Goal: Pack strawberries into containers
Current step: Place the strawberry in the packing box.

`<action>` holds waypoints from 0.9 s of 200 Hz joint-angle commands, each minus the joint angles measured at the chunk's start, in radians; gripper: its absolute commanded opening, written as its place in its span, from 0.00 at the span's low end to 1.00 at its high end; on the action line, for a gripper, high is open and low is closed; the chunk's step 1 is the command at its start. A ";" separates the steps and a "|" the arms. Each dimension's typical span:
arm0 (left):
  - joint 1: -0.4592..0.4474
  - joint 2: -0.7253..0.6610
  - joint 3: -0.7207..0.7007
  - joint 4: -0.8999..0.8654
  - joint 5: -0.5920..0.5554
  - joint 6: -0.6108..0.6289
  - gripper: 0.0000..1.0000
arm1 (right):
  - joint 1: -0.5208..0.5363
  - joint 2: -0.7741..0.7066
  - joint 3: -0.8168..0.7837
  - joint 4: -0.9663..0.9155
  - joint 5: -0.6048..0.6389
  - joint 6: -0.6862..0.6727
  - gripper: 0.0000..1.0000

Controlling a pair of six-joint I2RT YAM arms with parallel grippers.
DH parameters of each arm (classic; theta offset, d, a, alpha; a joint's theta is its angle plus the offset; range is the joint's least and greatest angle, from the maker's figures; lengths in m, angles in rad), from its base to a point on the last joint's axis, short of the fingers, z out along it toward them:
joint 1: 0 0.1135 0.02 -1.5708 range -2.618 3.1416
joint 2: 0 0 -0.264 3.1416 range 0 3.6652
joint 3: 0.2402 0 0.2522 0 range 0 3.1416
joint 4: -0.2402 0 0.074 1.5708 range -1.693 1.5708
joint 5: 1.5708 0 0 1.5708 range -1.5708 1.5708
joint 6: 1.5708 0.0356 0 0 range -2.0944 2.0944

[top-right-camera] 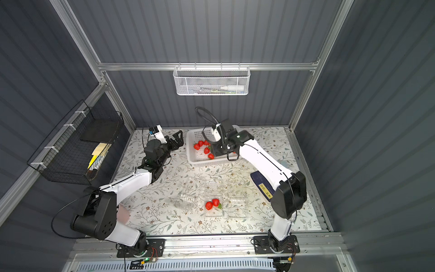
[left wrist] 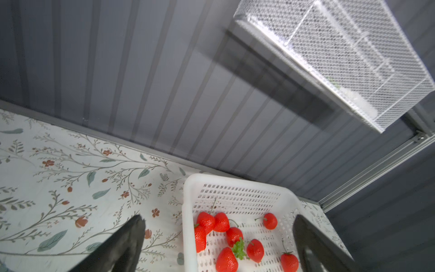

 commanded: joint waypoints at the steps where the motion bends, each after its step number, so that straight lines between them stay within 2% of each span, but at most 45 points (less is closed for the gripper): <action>1: 0.007 -0.040 0.028 0.019 -0.021 -0.022 1.00 | 0.070 -0.092 -0.176 0.057 0.000 -0.009 0.22; 25: 0.014 -0.055 0.057 -0.022 -0.062 -0.013 1.00 | 0.143 -0.147 -0.326 0.092 -0.045 0.066 0.21; 46: 0.017 -0.073 0.040 -0.019 -0.065 -0.019 1.00 | 0.218 -0.140 -0.414 0.104 -0.046 0.101 0.21; 90: 0.018 -0.087 0.026 -0.022 -0.053 -0.032 1.00 | 0.336 -0.026 -0.429 0.032 -0.014 0.120 0.21; 151: 0.018 -0.091 0.015 -0.026 -0.058 -0.042 1.00 | 0.366 -0.018 -0.454 -0.005 -0.006 0.121 0.21; 180: 0.018 -0.074 0.021 -0.028 -0.046 -0.042 1.00 | 0.367 -0.004 -0.463 -0.018 -0.026 0.122 0.24</action>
